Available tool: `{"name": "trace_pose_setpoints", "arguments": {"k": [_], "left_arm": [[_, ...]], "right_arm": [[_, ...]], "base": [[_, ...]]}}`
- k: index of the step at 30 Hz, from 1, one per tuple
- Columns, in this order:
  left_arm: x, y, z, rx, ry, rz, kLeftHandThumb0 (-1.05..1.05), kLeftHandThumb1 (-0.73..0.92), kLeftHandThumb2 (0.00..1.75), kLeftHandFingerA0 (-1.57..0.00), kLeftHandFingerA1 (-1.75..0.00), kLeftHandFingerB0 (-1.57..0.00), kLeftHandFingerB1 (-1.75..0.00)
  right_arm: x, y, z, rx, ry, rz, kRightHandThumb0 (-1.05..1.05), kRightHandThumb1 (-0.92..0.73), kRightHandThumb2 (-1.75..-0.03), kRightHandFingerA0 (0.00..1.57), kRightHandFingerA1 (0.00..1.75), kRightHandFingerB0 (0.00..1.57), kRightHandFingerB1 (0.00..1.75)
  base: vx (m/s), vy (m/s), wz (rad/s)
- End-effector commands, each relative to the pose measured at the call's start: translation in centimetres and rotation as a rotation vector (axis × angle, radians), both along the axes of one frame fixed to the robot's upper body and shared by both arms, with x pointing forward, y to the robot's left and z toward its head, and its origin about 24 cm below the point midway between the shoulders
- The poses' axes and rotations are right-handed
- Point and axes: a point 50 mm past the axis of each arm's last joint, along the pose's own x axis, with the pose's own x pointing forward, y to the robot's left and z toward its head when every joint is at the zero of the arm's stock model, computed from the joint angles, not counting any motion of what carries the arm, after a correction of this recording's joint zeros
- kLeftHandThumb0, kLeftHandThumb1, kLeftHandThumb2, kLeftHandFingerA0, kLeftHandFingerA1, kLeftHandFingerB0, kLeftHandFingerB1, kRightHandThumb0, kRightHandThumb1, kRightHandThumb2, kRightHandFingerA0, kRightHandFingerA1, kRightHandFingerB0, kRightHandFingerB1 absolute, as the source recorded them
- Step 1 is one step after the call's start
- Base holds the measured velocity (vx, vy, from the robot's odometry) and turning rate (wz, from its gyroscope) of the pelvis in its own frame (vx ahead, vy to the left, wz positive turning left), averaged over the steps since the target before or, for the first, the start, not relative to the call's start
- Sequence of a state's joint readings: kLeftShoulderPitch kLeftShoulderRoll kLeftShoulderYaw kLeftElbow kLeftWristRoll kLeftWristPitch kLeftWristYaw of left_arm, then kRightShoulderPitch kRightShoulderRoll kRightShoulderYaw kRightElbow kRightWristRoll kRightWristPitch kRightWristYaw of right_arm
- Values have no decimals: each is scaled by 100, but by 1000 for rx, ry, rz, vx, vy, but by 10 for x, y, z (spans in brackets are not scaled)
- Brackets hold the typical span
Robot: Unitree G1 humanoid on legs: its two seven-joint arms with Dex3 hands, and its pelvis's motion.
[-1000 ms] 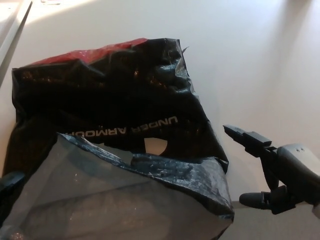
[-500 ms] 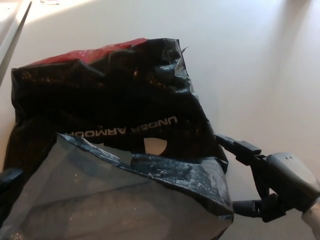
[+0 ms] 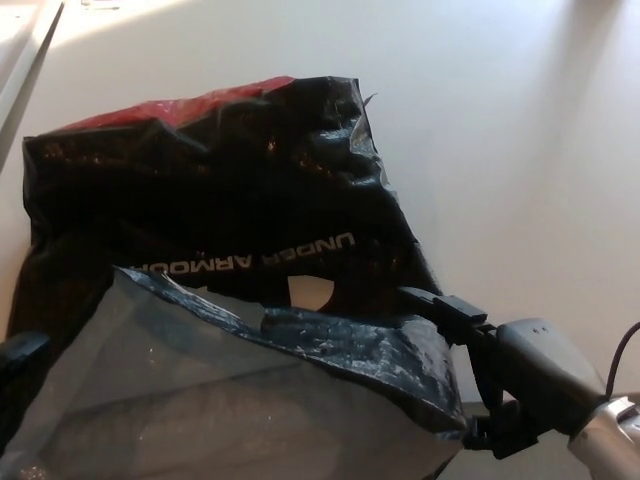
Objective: A plastic bag is kept infront of the robot in the middle of the desk and the robot uses both its hands to grab it from the top and lifts it up and then releases it.
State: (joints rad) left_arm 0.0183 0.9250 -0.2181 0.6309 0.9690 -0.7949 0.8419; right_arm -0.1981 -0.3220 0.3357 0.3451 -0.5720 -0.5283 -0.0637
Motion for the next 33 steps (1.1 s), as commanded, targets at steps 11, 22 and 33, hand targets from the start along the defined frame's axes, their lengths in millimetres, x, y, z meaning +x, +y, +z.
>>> {"name": "trace_pose_setpoints", "arguments": {"k": [11,22,33], "left_arm": [[5,-4,-5,-45,-51,20,-20,29,82,-132,-129,0,-49],[7,-7,-12,-45,-24,22,-34,39,58,-108,-155,-10,-33],[-8,5,-17,-16,16,48,-34,37,57,-112,-150,-9,-33]], "right_arm": [[4,8,-1,12,-18,-2,-76,-48,-76,106,158,18,8],[7,9,0,16,-20,-2,-75,-47,-75,103,156,18,9],[7,7,-2,14,-20,-6,-74,-46,-75,104,156,17,12]], "base": [[0,0,0],[0,0,0],[0,0,0]]}}
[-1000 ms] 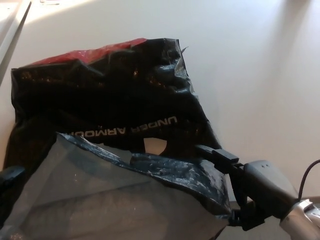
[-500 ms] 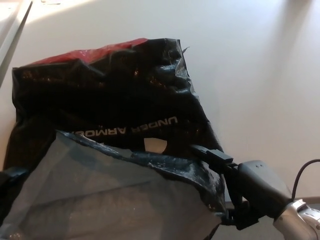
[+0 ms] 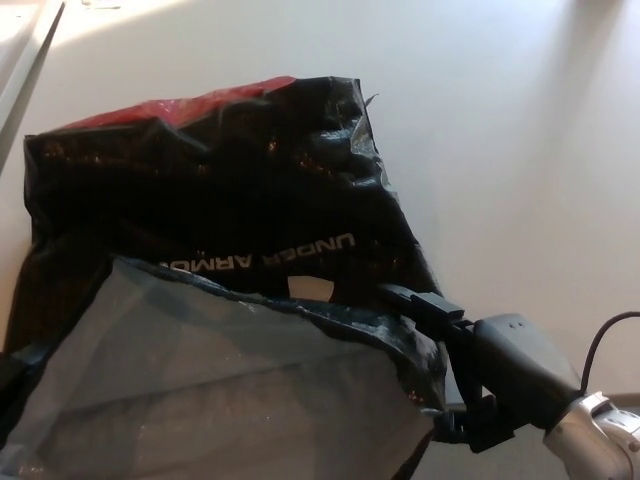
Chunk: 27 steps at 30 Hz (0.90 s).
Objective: A plastic bag is kept infront of the robot in the middle of the desk and the robot uses both its hands to grab it from the top and lifts it up and then releases it.
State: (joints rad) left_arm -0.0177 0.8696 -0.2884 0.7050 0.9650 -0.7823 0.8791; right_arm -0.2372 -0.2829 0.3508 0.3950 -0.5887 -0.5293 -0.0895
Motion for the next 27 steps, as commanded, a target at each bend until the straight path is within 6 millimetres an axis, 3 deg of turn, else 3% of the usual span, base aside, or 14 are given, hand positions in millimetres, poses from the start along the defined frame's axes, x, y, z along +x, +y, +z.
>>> {"name": "trace_pose_setpoints", "arguments": {"k": [1,7,8,13,20,22,27], "left_arm": [[-8,12,2,37,-4,25,-32,37,56,-110,-152,-10,-33],[-14,22,3,71,23,45,-34,37,57,-108,-149,-9,-32],[-16,24,2,74,22,49,-32,36,57,-111,-145,-8,-30],[-16,23,-1,50,21,58,-31,37,57,-106,-154,-8,-33],[-10,14,-1,-39,-8,63,-33,38,59,-113,-137,-9,-30],[-6,11,-1,-71,-7,71,-28,37,59,-109,-145,-10,-26],[1,6,1,-100,-8,67,-32,38,60,-112,-139,-8,-27]], "right_arm": [[1,-3,0,-3,-12,-9,-68,-43,-58,83,175,13,12],[1,-3,0,-5,-11,-12,-68,-43,-58,84,175,13,12],[1,-3,0,-5,-10,-13,-73,-46,-76,104,154,16,12],[2,-2,0,-1,-3,-14,-78,-48,-76,105,157,19,6],[3,1,1,15,-10,-14,-74,-46,-75,104,156,18,12],[3,2,2,26,-7,-20,-77,-47,-74,105,159,19,9],[3,3,-1,43,3,-28,-77,-47,-75,110,160,19,9]], "base": [[0,0,0],[0,0,0],[0,0,0],[0,0,0],[0,0,0],[0,0,0],[0,0,0]]}}
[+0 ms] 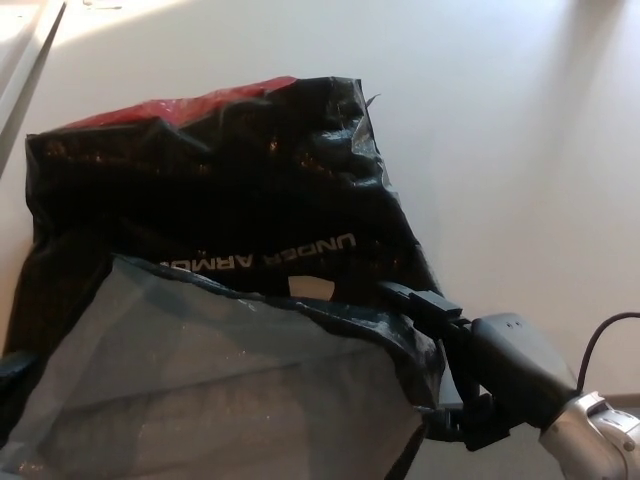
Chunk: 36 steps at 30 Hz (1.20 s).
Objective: A plastic bag is kept infront of the robot in the middle of the desk and the robot uses both its hands to grab it from the top and lifts it up and then releases it.
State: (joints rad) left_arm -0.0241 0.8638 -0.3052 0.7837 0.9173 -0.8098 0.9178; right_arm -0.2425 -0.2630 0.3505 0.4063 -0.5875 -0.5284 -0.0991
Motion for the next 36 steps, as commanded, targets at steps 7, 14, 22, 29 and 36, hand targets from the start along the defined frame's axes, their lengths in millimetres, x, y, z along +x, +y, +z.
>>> {"name": "trace_pose_setpoints", "arguments": {"k": [7,14,22,29,36], "left_arm": [[15,-9,3,-37,-10,-24,-31,37,59,-117,-133,-8,-30],[17,-9,-5,-42,-4,-31,-25,42,54,-112,-141,-10,-27],[10,0,-14,-15,35,1,-30,37,58,-118,-133,-9,-31],[0,0,-21,-77,25,9,-28,38,60,-117,-122,-9,-24],[-2,-10,-23,-189,-45,-26,-25,51,57,-109,-144,-14,-28]], "right_arm": [[3,-1,0,28,0,-32,-76,-46,-74,106,159,19,7],[6,1,2,41,-7,-34,-76,-47,-74,108,160,19,7],[8,0,4,40,-9,-47,-76,-48,-75,106,159,19,6],[10,1,6,53,-8,-49,-77,-47,-76,110,159,18,4],[14,3,11,74,-30,-51,-76,-47,-75,111,160,19,10]], "base": [[0,0,0],[0,0,0],[0,0,0],[0,0,0],[0,0,0]]}}
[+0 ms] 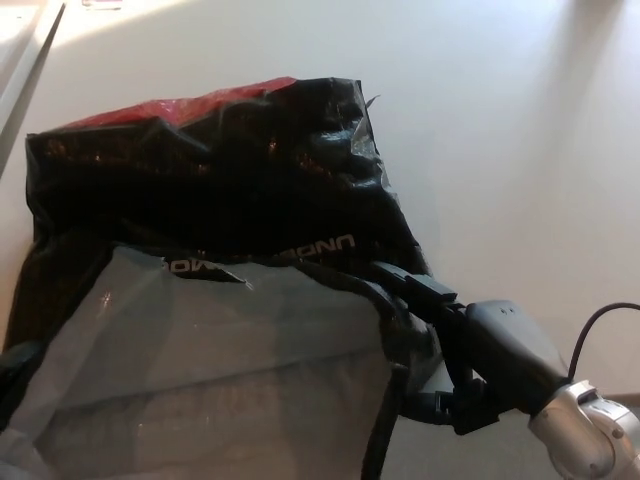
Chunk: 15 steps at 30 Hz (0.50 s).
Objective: A plastic bag is kept infront of the robot in the middle of the desk and the robot uses both its hands to grab it from the top and lifts it up and then releases it.
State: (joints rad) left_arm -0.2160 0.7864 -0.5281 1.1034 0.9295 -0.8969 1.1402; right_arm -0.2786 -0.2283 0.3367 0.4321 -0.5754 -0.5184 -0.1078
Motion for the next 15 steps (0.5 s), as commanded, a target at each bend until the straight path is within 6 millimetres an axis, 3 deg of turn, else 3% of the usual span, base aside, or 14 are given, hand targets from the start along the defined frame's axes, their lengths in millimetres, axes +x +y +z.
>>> {"name": "trace_pose_setpoints", "arguments": {"k": [1,2,5,7,8,9,10,11,12,13,14,15], "left_arm": [[-5,-11,-3,-128,-38,-54,-26,53,58,-107,-150,-15,-29],[-3,-13,-2,-158,-47,-61,-32,50,62,-107,-160,-19,-33],[1,-18,1,-202,-59,-83,-35,52,63,-106,-166,-22,-34],[3,-18,4,-201,-62,-98,-38,52,65,-107,-156,-23,-35],[4,-18,5,-201,-58,-111,-37,50,67,-111,-140,-27,-37],[7,-20,7,-195,-53,-133,-35,48,67,-113,-131,-33,-40],[9,-21,8,-183,-57,-151,-34,49,67,-113,-130,-36,-40],[11,-22,9,-181,-59,-157,-34,49,67,-113,-130,-36,-40],[12,-22,10,-182,-60,-164,-34,49,65,-109,-136,-40,-41],[15,-25,12,-188,-65,-182,-23,52,58,-102,-161,-57,-44],[17,-26,14,-192,-71,-194,-23,52,58,-102,-161,-57,-44],[24,-29,19,-191,-60,-217,-19,54,56,-97,-173,-74,-53]], "right_arm": [[6,-2,6,33,-18,-31,-77,-47,-75,112,160,19,7],[7,-1,7,37,-18,-31,-77,-47,-75,112,161,20,10],[8,0,9,46,-22,-28,-79,-47,-74,110,161,20,12],[9,1,9,49,-21,-26,-76,-46,-74,109,159,18,16],[10,1,9,51,-20,-26,-68,-41,-75,108,152,9,31],[10,1,9,54,-20,-25,-34,-25,-85,109,121,0,48],[10,1,9,56,-21,-27,-64,-43,-54,81,175,21,31],[11,0,10,57,-20,-30,-64,-43,-54,81,175,21,31],[11,1,10,60,-22,-30,-64,-40,-76,115,150,30,48],[12,1,10,62,-22,-31,-61,-42,-81,120,147,51,58],[12,1,10,60,-21,-33,-61,-42,-81,120,147,51,58],[13,1,11,58,-22,-31,-52,-57,-58,77,175,72,90]], "base": [[0,0,0],[0,0,0],[0,0,0],[0,0,0],[0,0,0],[0,0,0],[0,0,0],[0,0,0],[0,0,0],[0,0,0],[0,0,0],[0,0,0]]}}
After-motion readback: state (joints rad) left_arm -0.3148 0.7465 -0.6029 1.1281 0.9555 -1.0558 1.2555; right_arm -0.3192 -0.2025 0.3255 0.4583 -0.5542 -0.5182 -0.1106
